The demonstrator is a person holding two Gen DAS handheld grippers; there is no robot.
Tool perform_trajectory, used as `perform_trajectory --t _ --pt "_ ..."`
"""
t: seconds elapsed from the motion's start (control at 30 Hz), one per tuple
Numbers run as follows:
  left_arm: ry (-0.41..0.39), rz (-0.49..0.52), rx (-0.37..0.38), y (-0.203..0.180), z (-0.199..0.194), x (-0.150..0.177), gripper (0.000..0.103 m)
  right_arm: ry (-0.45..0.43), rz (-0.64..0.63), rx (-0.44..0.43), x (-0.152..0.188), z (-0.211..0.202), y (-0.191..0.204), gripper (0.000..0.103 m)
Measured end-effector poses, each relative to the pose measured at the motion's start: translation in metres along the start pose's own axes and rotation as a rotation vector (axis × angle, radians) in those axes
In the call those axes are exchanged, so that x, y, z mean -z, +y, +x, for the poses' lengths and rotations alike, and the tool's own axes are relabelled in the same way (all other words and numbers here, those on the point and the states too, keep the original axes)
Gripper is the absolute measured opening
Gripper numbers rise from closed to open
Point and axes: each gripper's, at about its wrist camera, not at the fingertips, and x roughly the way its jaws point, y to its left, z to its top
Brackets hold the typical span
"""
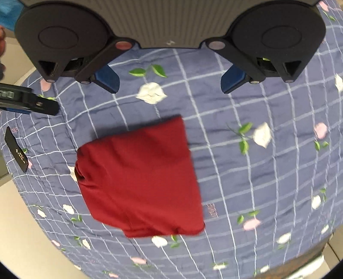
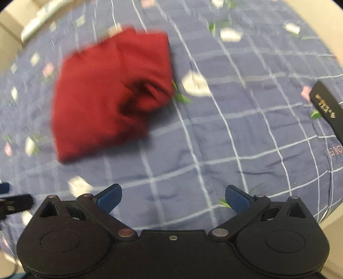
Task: Fold small clothes
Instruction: 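Open the right tool and withdraw both tools from the folded shirt, then move the left tool down to the folded red shirt's edge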
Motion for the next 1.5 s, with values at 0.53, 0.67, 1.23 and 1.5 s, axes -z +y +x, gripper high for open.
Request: perform_trajectory --t 0.53,0.67,1.23,1.5 --pt "-0.043 -0.061 0.019 0.057 -0.041 0.01 0.102 -0.24 0.09 -0.056 0.018 -0.091 0.04 0.103" --pt "-0.072 -0.062 0.015 0.054 -0.053 0.009 0.103 -0.303 0.097 -0.088 0.021 -0.111 0.046 0.103" --pt "-0.019 -0.119 -0.077 0.032 -0.035 -0.016 0.103 -0.303 0.071 -0.149 -0.004 -0.107 0.036 0.103" --pt "-0.07 -0.242 -0.025 0.026 -0.001 -0.053 0.103 -0.213 0.017 -0.153 -0.043 -0.079 0.013 0.103"
